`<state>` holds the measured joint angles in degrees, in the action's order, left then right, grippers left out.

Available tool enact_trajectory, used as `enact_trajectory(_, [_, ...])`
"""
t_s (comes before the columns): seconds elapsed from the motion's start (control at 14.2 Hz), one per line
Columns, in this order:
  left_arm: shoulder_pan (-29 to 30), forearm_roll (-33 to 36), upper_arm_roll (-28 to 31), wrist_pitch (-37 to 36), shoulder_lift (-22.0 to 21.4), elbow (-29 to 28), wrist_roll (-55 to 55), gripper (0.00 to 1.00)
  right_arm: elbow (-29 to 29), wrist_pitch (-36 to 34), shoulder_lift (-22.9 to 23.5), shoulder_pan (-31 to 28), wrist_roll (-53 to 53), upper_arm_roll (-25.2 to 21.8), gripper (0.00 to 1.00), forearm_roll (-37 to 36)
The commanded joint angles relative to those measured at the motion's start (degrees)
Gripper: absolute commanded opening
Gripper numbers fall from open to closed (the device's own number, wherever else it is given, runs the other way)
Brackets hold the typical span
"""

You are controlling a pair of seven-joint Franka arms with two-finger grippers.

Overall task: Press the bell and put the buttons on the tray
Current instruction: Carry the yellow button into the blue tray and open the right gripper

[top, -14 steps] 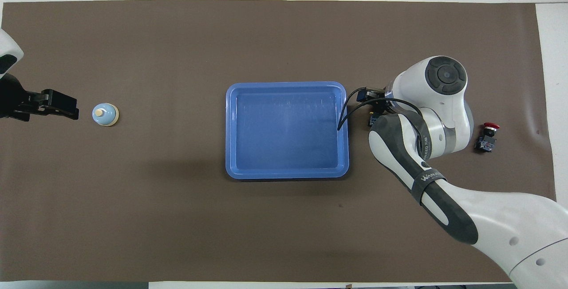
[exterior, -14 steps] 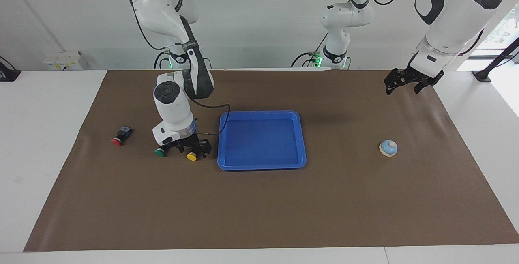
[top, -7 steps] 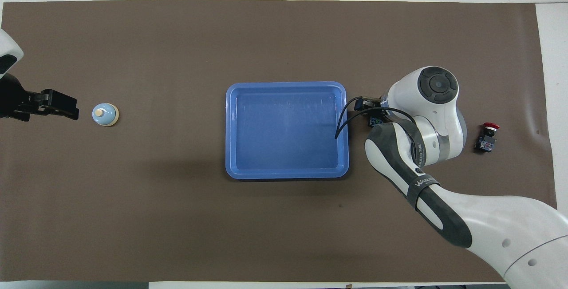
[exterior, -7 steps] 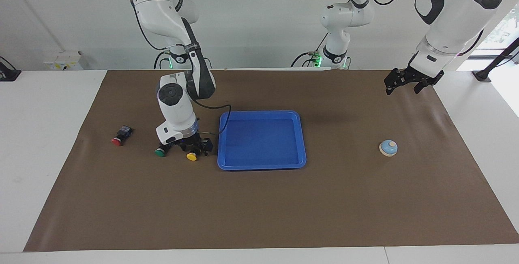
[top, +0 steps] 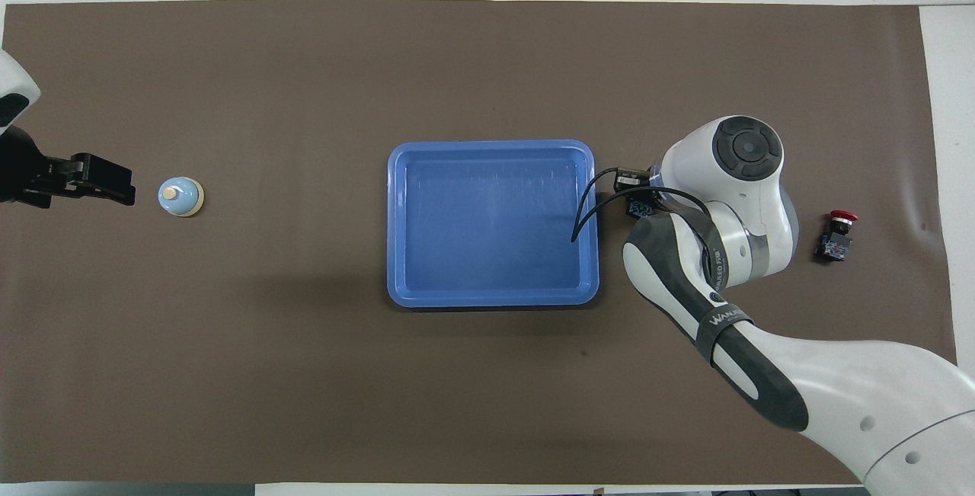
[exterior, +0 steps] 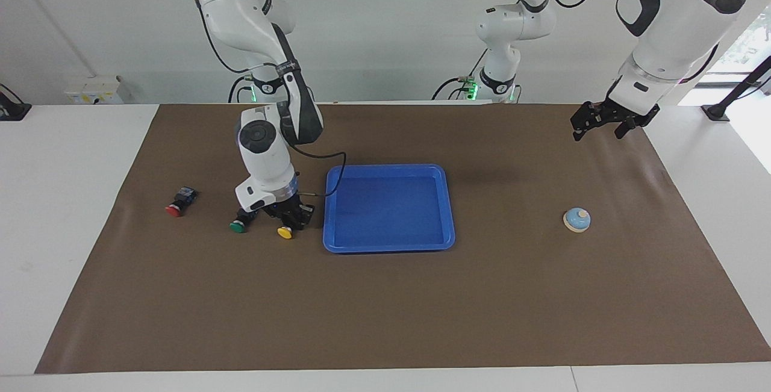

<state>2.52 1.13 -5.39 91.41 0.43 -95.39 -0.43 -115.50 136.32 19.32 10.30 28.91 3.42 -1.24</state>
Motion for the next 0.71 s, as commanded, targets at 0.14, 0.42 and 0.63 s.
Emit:
enact_trajectory(0.14, [0.03, -0.08, 0.21, 0.0, -0.96, -0.59, 0.34, 1.0, 12.09, -14.62, -0.17, 1.21, 0.71, 0.18, 0.0, -0.78])
enact_trajectory(0.42, [0.03, -0.08, 0.21, 0.0, -0.96, -0.59, 0.34, 1.0, 22.95, -24.17, 3.09, 9.72, 1.5, 0.18, 0.0, 0.36])
enact_trajectory(0.63, [0.03, -0.08, 0.21, 0.0, -0.96, -0.59, 0.34, 1.0, 21.55, -20.41, 6.42, 12.72, 3.26, 0.18, 0.0, 0.36])
